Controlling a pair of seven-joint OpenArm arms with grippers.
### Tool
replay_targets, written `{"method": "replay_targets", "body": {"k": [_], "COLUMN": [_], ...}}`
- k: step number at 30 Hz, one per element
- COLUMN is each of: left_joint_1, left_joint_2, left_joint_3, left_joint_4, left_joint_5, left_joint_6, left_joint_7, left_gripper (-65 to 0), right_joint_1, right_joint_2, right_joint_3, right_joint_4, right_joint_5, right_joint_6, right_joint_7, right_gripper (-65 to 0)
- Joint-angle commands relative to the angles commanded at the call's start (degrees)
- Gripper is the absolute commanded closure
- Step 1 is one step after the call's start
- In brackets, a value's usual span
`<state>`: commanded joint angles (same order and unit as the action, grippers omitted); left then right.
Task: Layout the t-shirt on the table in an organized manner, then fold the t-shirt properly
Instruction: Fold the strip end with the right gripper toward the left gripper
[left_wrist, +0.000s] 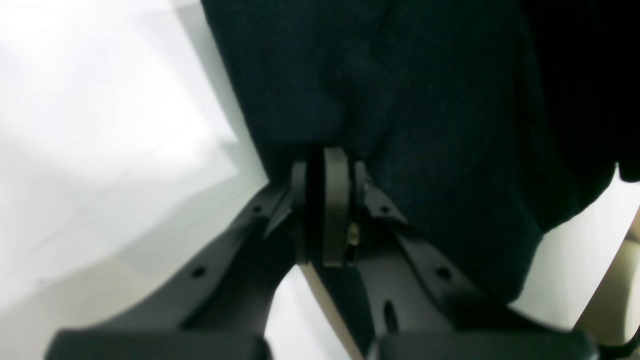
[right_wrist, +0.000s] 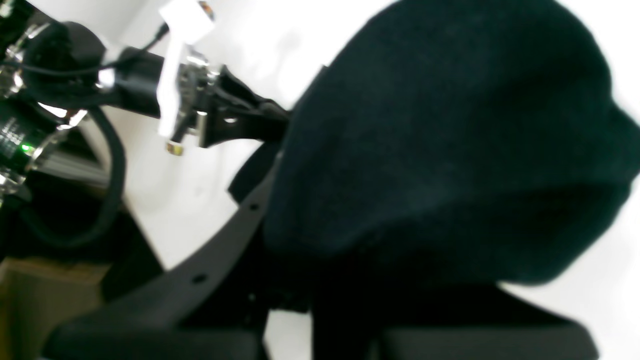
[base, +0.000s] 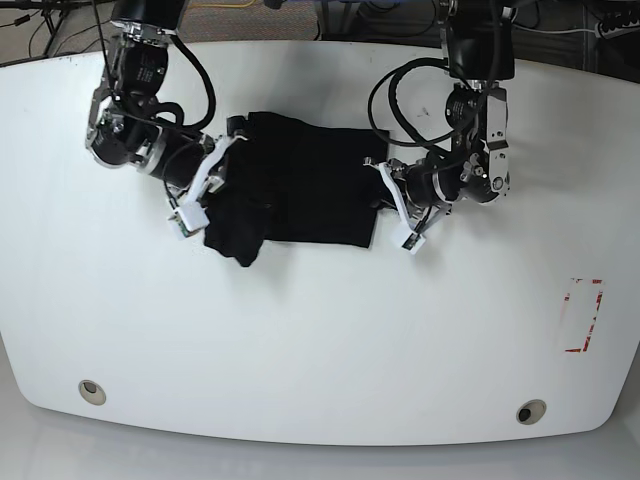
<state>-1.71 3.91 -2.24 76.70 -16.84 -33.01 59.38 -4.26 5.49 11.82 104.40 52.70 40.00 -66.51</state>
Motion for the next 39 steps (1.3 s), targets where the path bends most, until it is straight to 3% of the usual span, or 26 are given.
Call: {"method": "replay_targets", "body": {"k": [7,9,11,18,21,30,34,39], "left_joint_1": [0.2,0.4,0.5,0.5,0.5,-0.1,-0.6,-0.6], "left_joint_2": [0.6,0.4,0.4,0.3,0.3,0.8,0.2,-1.5], "left_joint_3": [0.0,-0.1,-0.1,-0.2,-0.7,-5.4,-5.9,-9.8], "left_joint_4": [0.0,0.0,0.0,0.1,0.4,0.4,0.4,0.4], "left_joint_5": [-0.1,-0.1,-0.1,-0.4,-0.5,-1.5,-7.6,-14.6], "left_joint_6": [0.0,0.0,0.0,-0.1,-0.4,-1.2,-4.9,-5.2], "left_joint_7": [-0.5,-0.5,-0.5,-0.7,-0.6,-0.7,-0.7,-0.6], "left_gripper": [-2.8,-2.8,-2.8,-2.8,-2.8,-5.1,-13.2,-19.7], "right_joint_1": [0.3,0.3,0.4,0.9,1.1,0.8,0.7,0.7], "right_joint_2": [-3.8,-4.3,-4.3,-4.4,-4.7,-5.5,-5.1,-4.0], "right_joint_3": [-1.1,-1.1,-1.1,-1.1,-1.2,-1.0,-0.7,-0.7], "right_joint_4": [-0.1,-0.2,-0.2,-0.2,-0.1,0.0,0.0,0.0], "right_joint_5": [-6.5,-7.7,-8.5,-8.8,-8.5,-5.2,-4.2,-2.7], "right_joint_6": [0.0,0.0,0.0,0.0,0.0,0.0,0.0,0.0], "right_joint_7": [0.0,0.0,0.1,1.6,1.6,1.6,1.6,1.6], "right_gripper": [-3.6,-6.5,-14.1,-51.4,-58.8,-59.1,-59.1,-59.1]}}
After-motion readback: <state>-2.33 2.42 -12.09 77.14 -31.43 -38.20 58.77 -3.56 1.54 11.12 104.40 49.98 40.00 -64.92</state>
